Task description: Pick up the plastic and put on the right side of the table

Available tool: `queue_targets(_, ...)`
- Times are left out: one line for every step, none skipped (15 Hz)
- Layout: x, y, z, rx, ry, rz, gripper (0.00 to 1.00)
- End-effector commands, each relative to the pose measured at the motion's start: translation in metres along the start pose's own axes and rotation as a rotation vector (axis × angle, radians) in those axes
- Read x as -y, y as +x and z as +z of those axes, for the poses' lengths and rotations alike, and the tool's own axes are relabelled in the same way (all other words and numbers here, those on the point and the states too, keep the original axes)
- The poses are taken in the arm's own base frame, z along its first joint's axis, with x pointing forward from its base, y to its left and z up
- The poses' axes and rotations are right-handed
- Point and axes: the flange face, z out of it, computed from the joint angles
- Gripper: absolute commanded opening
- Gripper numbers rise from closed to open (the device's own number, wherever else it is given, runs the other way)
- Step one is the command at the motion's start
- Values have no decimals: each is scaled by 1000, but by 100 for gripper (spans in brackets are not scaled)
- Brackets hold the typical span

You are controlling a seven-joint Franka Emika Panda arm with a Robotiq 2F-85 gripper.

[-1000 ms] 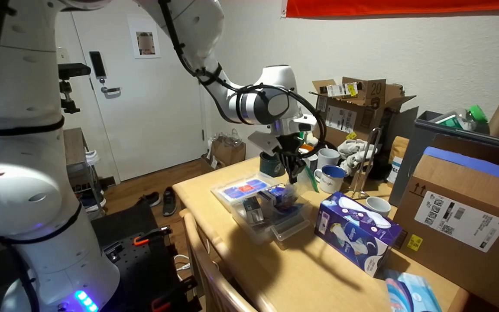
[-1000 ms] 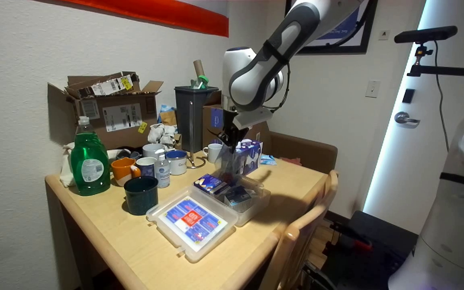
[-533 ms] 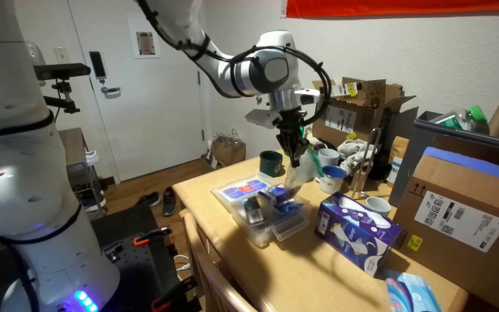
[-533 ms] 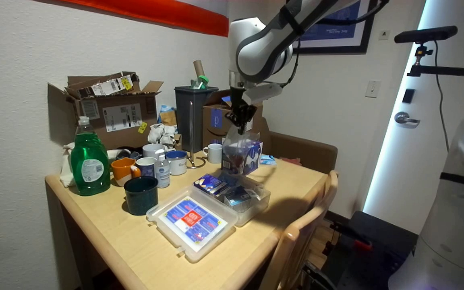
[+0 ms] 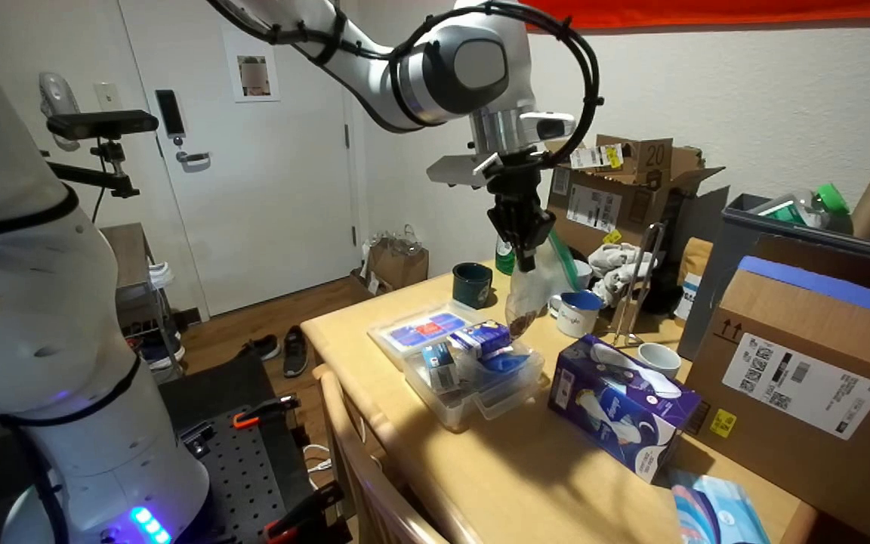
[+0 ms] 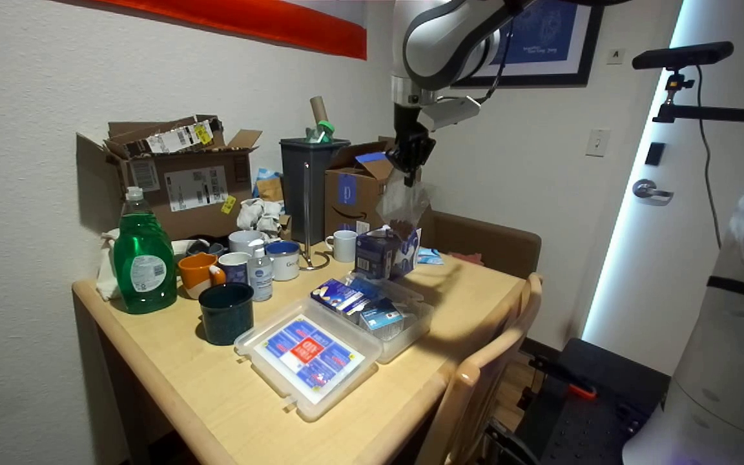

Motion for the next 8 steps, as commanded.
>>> queue_targets(-29,-22,-21,33,-2,-21,0)
queue_targets(-38,-27,-27,48,-5,-12,0)
queue_targets(-46,-30,-30,59,-16,-8,0)
queue_targets(-52,-33,-33,72,-20,2,0)
queue_targets(-59,-36,-35,86,-26,8,0)
queue_targets(-65,-39,-37,99,-31,17,0)
queue_targets(-71,-40,-36,108,-34,26,0)
queue_targets(-76,-42,-36,118,-40,37,0)
